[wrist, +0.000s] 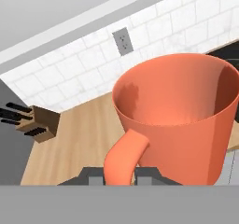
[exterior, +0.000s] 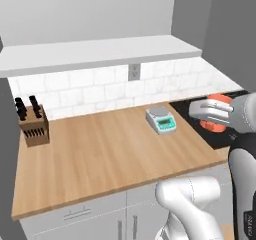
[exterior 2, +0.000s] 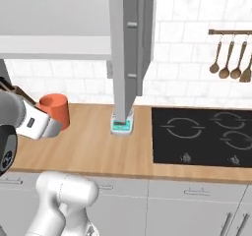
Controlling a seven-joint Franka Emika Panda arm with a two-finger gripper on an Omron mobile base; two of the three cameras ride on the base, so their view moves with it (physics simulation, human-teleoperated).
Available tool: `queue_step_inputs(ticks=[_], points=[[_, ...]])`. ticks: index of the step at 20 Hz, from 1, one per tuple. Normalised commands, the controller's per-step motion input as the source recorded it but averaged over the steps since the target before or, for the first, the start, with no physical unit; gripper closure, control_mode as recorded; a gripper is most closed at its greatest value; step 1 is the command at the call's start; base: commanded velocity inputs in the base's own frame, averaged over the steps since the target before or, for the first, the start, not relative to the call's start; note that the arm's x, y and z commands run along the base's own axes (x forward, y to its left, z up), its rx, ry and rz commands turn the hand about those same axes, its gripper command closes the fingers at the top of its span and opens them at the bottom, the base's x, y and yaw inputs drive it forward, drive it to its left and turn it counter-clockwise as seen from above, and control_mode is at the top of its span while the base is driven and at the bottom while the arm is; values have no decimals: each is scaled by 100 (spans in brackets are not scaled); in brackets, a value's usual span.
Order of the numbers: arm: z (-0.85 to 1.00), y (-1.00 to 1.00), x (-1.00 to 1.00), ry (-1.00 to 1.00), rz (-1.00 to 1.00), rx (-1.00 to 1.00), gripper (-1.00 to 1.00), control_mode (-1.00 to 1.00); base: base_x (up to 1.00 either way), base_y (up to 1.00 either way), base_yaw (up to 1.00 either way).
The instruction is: Gather all objects into one cabinet and sort the glasses and bowls to opposite sides.
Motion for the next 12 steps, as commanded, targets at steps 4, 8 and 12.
queue_step_inputs(ticks=[4,8,12], points=[[0,0,0,0,0,0,100,100,-58,0,-21],[0,0,0,0,0,0,100,100,-50,0,-38],[0,0,0,0,0,0,100,100,-39,0,-53]])
